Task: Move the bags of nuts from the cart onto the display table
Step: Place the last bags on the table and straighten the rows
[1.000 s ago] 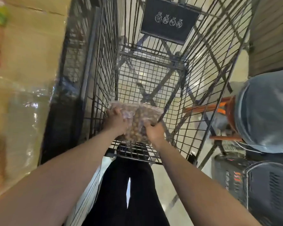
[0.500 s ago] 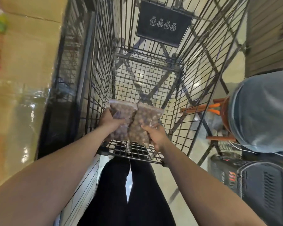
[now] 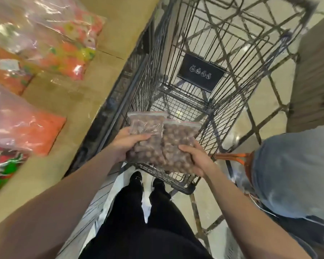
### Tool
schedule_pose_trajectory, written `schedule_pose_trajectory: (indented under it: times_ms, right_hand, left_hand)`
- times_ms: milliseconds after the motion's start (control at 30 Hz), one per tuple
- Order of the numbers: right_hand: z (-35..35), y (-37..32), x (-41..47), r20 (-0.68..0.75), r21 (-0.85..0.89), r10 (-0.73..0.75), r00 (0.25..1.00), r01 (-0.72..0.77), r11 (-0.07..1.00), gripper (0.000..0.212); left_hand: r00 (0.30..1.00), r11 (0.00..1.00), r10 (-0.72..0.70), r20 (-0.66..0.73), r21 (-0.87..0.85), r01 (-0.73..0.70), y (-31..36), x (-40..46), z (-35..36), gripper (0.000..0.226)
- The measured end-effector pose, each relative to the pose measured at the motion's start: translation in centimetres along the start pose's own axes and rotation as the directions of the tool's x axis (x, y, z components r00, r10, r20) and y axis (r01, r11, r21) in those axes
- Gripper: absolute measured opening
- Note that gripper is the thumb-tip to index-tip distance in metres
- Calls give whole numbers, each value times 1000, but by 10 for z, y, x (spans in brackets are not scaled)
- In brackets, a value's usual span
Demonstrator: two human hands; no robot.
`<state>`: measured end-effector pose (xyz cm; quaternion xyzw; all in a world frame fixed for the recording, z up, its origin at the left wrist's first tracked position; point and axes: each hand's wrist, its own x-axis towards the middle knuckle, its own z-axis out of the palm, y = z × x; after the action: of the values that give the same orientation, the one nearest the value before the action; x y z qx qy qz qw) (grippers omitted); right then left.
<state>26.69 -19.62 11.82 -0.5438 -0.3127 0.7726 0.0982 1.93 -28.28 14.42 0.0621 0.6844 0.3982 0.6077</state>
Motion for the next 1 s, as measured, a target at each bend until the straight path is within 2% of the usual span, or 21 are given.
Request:
schedule_pose_trajectory:
  times_ms: [100,167,233,333,400,433,533,667,733,800,867,1000]
  right_hand:
    - [6,-11,-15,122,-3,2,993,-2,1000,54]
    - [17,-19,-23,184,-14,16,983,-14,1000,67]
    - [35,-26,-33,248,-33,44,968,-37,999,80]
    - [68,-34,-45,281,-142,23,960,18,990,77]
    - [90,-37,-55,319,-214,12,948,59,975,80]
    - [102,-37,-61,355,-234,11,935,78,969,73]
    - [137,-30,-80,442,-304,12,897,137,943,47]
    - [181,-11,-104,534,-392,34,845,211,896,37]
    - [204,3,-118,563,-419,68,823,214,882,45]
    - [226,22,-134,595,-437,95,798,222,872,55]
    - [246,43,-152,628,-457,132,767,226,860,56]
    - [281,100,-195,678,-509,198,708,258,821,57]
  left_hand:
    - [996,995,89,-28,-47,-90,-2,-37,-3,40]
    - [988,981,142,-65,-122,-149,-5,-64,-8,29]
    - [975,962,182,-127,-183,-204,-10,-93,-14,30]
    - [940,930,238,-243,-222,-293,-22,-131,-27,40]
    - [907,901,254,-335,-260,-348,-34,-157,-37,36]
    - [888,884,258,-381,-279,-376,-42,-170,-43,35]
    - [839,838,232,-493,-337,-429,-71,-206,-67,57]
    - [759,775,150,-634,-401,-488,-114,-254,-93,92]
    - [729,721,106,-677,-453,-525,-138,-279,-101,97]
    - [688,695,78,-721,-456,-556,-162,-305,-110,93]
    - [635,672,46,-771,-447,-591,-191,-332,-117,86]
    - [561,657,18,-828,-413,-630,-248,-394,-126,51]
